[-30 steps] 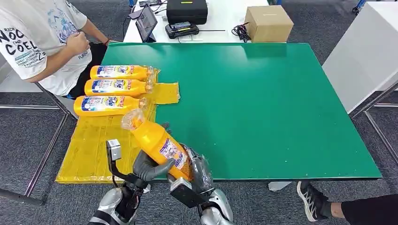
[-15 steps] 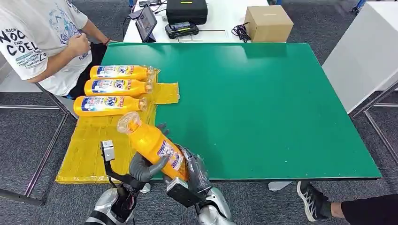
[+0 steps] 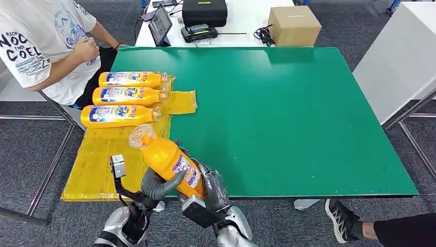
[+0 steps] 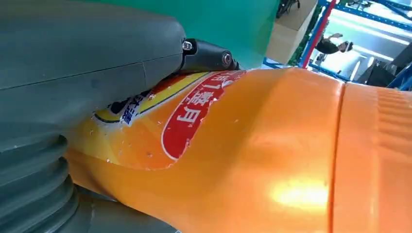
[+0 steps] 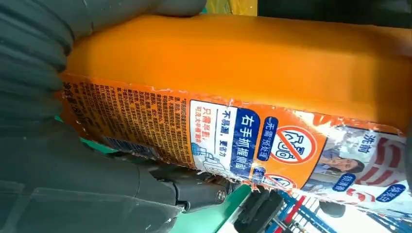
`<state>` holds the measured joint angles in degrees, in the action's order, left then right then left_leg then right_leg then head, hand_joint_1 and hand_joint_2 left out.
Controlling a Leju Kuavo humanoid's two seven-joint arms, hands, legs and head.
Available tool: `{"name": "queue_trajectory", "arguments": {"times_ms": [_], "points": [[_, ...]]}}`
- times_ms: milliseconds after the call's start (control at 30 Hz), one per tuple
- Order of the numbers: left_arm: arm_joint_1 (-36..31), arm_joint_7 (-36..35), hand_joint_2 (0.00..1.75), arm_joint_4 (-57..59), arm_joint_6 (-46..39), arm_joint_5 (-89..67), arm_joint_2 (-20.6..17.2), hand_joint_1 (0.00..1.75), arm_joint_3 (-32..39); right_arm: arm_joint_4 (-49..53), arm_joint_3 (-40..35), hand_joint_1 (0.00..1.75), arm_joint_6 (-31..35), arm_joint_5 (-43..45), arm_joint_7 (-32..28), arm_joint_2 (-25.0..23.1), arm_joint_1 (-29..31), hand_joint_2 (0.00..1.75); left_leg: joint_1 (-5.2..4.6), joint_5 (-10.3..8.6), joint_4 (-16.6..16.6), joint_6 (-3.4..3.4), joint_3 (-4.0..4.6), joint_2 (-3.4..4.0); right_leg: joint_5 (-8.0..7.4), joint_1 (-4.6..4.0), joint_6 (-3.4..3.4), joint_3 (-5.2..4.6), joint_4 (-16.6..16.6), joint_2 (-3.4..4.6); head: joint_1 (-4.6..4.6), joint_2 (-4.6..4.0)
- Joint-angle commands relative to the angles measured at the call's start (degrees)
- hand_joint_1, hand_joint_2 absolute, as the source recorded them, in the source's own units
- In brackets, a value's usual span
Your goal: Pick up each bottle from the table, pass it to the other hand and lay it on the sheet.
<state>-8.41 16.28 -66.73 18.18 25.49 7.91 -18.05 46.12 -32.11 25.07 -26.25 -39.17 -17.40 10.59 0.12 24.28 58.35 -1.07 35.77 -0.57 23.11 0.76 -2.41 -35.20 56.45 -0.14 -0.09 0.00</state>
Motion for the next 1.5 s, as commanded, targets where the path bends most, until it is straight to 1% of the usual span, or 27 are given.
{"name": "queue_trajectory", "arguments": {"times_ms": [33, 100, 133, 167, 200, 233, 267, 300, 333, 367, 500, 567, 633, 733, 767, 1033, 1100, 1167, 1200, 1233, 1267, 1300, 1367, 1400, 1433, 1467, 1500], "points": [[-2.1, 0.5, 1.75, 1.7, 0.2, -1.5, -0.7, 1.75, -2.8, -4.7, -2.7, 1.75, -1.6, 0.2, 0.8, -1.4, 0.9, 1.75, 0.03, 0.06, 0.0, 0.04, -0.16, 0.00, 0.06, -0.03, 0.06, 0.17, 0.0, -0.02, 0.02, 0.00], [-1.9, 0.6, 1.75, 1.4, 0.0, -1.7, -0.7, 1.75, -2.4, -4.7, -2.5, 1.75, -1.2, 0.2, 1.1, -1.3, 0.7, 1.75, 0.05, 0.16, 0.0, 0.07, -0.39, 0.04, 0.15, -0.06, 0.11, 0.39, 0.0, 0.00, 0.02, 0.00], [-1.7, 1.1, 1.75, 1.0, -0.9, -2.0, -0.5, 1.75, -1.6, -4.1, -1.9, 1.52, -1.1, 0.7, 1.1, -1.2, 0.5, 1.75, 0.04, 0.10, 0.0, 0.06, -0.26, 0.01, 0.10, -0.04, 0.08, 0.26, 0.0, -0.02, 0.02, 0.00], [-1.6, 1.1, 1.75, 0.7, -1.7, -2.4, -0.4, 1.75, -1.1, -3.6, -1.5, 0.07, -0.8, 1.0, 1.1, -1.1, 0.3, 1.75, 0.05, 0.17, -0.1, 0.08, -0.43, 0.04, 0.16, -0.07, 0.12, 0.43, 0.0, 0.00, 0.02, 0.00], [-1.4, 1.7, 1.75, -0.2, -4.0, -3.4, -0.3, 1.75, 0.3, -1.8, -0.2, 0.00, 0.3, 1.7, 1.5, -0.9, -0.3, 1.75, 0.02, 0.09, 0.0, 0.05, -0.25, 0.01, 0.10, -0.03, 0.08, 0.25, 0.0, -0.02, 0.02, 0.00], [-1.4, 2.5, 1.75, -0.9, -6.3, -5.1, -0.4, 1.75, 0.9, -0.2, 0.6, 0.00, 0.4, 2.3, 2.0, -0.7, -0.6, 1.75, 0.03, 0.06, 0.0, 0.04, -0.14, 0.01, 0.06, -0.04, 0.06, 0.14, 0.0, -0.01, 0.02, 0.00], [-1.4, 2.5, 1.75, -1.2, -6.4, -5.1, -0.4, 1.75, 1.4, 1.1, 0.7, 0.00, -0.1, 2.4, 2.6, -0.3, -0.8, 1.75, 0.05, 0.12, 0.0, 0.06, -0.28, 0.01, 0.12, -0.06, 0.10, 0.29, 0.0, -0.02, 0.02, 0.00], [-1.4, 2.2, 1.75, -1.5, -6.4, -5.3, -0.4, 1.75, 1.7, 2.5, 0.8, 0.00, -0.6, 2.2, 3.5, 0.1, -1.0, 1.75, 0.03, 0.09, 0.0, 0.05, -0.17, 0.01, 0.09, -0.04, 0.08, 0.17, 0.0, -0.01, 0.02, 0.00], [-1.4, 3.2, 1.75, -2.1, -9.4, -7.6, -0.2, 1.75, 2.6, 4.4, 1.8, 0.00, 0.2, 2.6, 3.7, 0.1, -1.6, 0.00, 0.03, 0.04, 0.0, 0.04, -0.07, 0.00, 0.04, -0.03, 0.05, 0.09, 0.0, -0.02, 0.02, 0.00], [-1.4, 4.0, 1.75, -2.6, -12.0, -9.6, -0.1, 1.75, 3.4, 6.9, 2.5, 0.00, 0.3, 3.0, 4.0, 0.4, -2.1, 0.00, 0.04, 0.10, 0.0, 0.05, -0.18, 0.01, 0.09, -0.05, 0.08, 0.19, 0.0, -0.02, 0.02, 0.00], [-2.9, 9.0, 1.75, -4.7, -30.1, -25.4, 0.6, 1.75, 9.1, 25.4, 5.3, 0.00, 0.1, 5.5, 6.1, 2.5, -6.3, 0.00, 0.06, 0.13, 0.1, 0.07, -0.15, -0.02, 0.14, -0.07, 0.10, 0.18, 0.1, -0.06, 0.02, 0.00], [-3.4, 9.0, 1.75, -4.7, -33.6, -28.4, 1.1, 1.75, 11.6, 31.7, 6.1, 0.00, -0.3, 6.7, 7.1, 2.8, -7.9, 0.00, 0.08, 0.15, 0.1, 0.07, -0.16, -0.07, 0.17, -0.09, 0.10, 0.21, 0.1, -0.11, 0.02, 0.00], [-3.9, 8.6, 1.75, -3.7, -34.9, -28.7, 1.8, 1.75, 14.1, 35.1, 6.5, 0.00, -0.8, 7.6, 8.2, 2.8, -8.9, 0.00, 0.04, 0.08, 0.1, 0.05, -0.07, -0.07, 0.11, -0.05, 0.07, 0.09, 0.1, -0.09, 0.02, 0.00], [-4.6, 10.2, 1.75, -1.9, -37.8, -31.3, 2.4, 1.75, 14.9, 34.7, 5.8, 0.00, -1.1, 7.7, 8.2, 2.4, -9.0, 0.00, 0.04, 0.11, 0.0, 0.05, -0.26, -0.07, 0.14, -0.05, 0.08, 0.29, 0.0, -0.10, 0.02, 0.00], [-4.7, 10.8, 1.75, -1.8, -38.7, -32.2, 2.5, 1.75, 15.1, 34.4, 5.6, 0.00, -1.2, 7.7, 8.1, 2.4, -8.9, 0.00, 0.04, 0.06, 0.0, 0.03, -0.14, -0.03, 0.07, -0.05, 0.06, 0.16, 0.0, -0.06, 0.00, 0.00], [-4.8, 10.8, 1.75, -1.9, -38.7, -32.2, 2.6, 1.75, 15.1, 34.3, 5.4, 0.00, -1.2, 7.7, 8.0, 2.3, -9.0, 0.00, 0.02, 0.03, 0.0, 0.04, -0.15, 0.00, 0.04, -0.03, 0.06, 0.15, 0.0, -0.02, 0.02, 0.00], [-5.0, 11.9, 1.75, -2.3, -43.7, -37.5, 2.5, 1.75, 15.0, 34.2, 5.1, 0.00, -1.3, 8.0, 6.9, 2.2, -8.8, 0.00, 0.06, 0.15, -0.1, 0.08, -0.44, -0.01, 0.16, -0.07, 0.12, 0.46, -0.1, -0.05, 0.02, 0.00], [-5.7, 13.3, 1.75, -1.7, -51.2, -48.6, 1.2, 1.75, 14.0, 35.4, 4.4, 0.00, -1.4, 8.6, 5.5, 2.5, -8.6, 0.00, 0.03, 0.06, 0.0, 0.05, -0.19, -0.01, 0.07, -0.04, 0.07, 0.20, 0.0, -0.03, 0.02, 0.00], [-6.7, 12.3, 1.75, -0.1, -57.2, -59.8, -0.1, 1.75, 12.7, 36.2, 3.7, 0.00, -0.6, 9.9, 3.4, 2.9, -8.3, 0.00, 0.04, 0.10, 0.0, 0.06, -0.26, 0.01, 0.12, -0.05, 0.09, 0.26, 0.0, -0.02, 0.00, 0.00], [-7.2, 9.8, 1.75, 0.9, -58.2, -68.6, -0.4, 1.75, 13.9, 37.3, 3.7, 0.00, -0.6, 10.8, 2.7, 2.6, -8.2, 0.00, 0.03, 0.07, 0.0, 0.06, -0.23, 0.04, 0.08, -0.04, 0.08, 0.21, 0.0, 0.01, 0.00, 0.00], [-7.7, 9.2, 1.75, 1.7, -58.2, -75.4, 0.5, 1.75, 16.3, 39.0, 3.4, 0.00, -0.7, 10.6, 2.8, 2.4, -8.2, 0.00, 0.02, 0.05, 0.0, 0.05, -0.18, 0.04, 0.07, -0.03, 0.08, 0.16, 0.0, 0.00, 0.02, 0.00], [-8.6, 7.1, 1.75, 4.4, -58.2, -87.8, 0.0, 1.75, 18.2, 40.6, 3.0, 0.00, -1.0, 10.9, 3.2, 2.3, -7.9, 0.00, 0.05, 0.10, 0.0, 0.07, -0.33, 0.05, 0.11, -0.07, 0.11, 0.32, 0.0, -0.01, 0.00, 0.00], [-11.7, 2.4, 1.75, 14.0, -58.2, -99.0, -2.9, 1.75, 16.5, 41.7, 2.6, 0.00, -1.8, 11.4, 4.4, 2.7, -7.4, 0.00, 0.00, 0.04, 0.0, 0.05, -0.21, 0.05, 0.04, -0.01, 0.07, 0.17, 0.0, 0.04, 0.00, 0.00], [-12.9, 2.2, 1.75, 17.9, -58.2, -99.3, -3.5, 1.75, 16.2, 41.6, 2.5, 0.00, -2.3, 11.6, 4.9, 2.9, -7.3, 0.00, 0.02, 0.05, -0.1, 0.07, -0.34, 0.05, 0.05, -0.03, 0.10, 0.30, -0.1, 0.04, 0.02, 0.00], [-14.6, -0.3, 1.75, 22.5, -58.2, -103.4, -4.9, 1.75, 14.6, 41.4, 2.5, 0.00, -3.0, 12.1, 5.1, 3.1, -7.2, 0.00, -0.02, 0.01, -0.1, 0.05, -0.28, 0.05, 0.02, 0.02, 0.07, 0.24, -0.1, 0.05, 0.02, 0.00], [-13.8, 1.0, 1.75, 20.1, -58.2, -103.9, -5.0, 1.75, 15.3, 41.2, 2.4, 0.00, -3.5, 12.8, 4.9, 3.1, -7.1, 0.00, 0.02, 0.03, -0.2, 0.09, -0.50, 0.08, 0.04, -0.03, 0.12, 0.46, -0.1, 0.06, 0.02, 0.00], [-15.3, -0.8, 1.75, 25.2, -58.2, -108.2, -6.6, 1.75, 14.3, 40.3, 2.0, 0.00, -3.8, 12.9, 4.7, 3.2, -6.6, 0.00, 0.01, 0.02, -0.1, 0.07, -0.38, 0.11, 0.02, -0.02, 0.10, 0.34, -0.1, 0.07, 0.00, 0.00]]}}
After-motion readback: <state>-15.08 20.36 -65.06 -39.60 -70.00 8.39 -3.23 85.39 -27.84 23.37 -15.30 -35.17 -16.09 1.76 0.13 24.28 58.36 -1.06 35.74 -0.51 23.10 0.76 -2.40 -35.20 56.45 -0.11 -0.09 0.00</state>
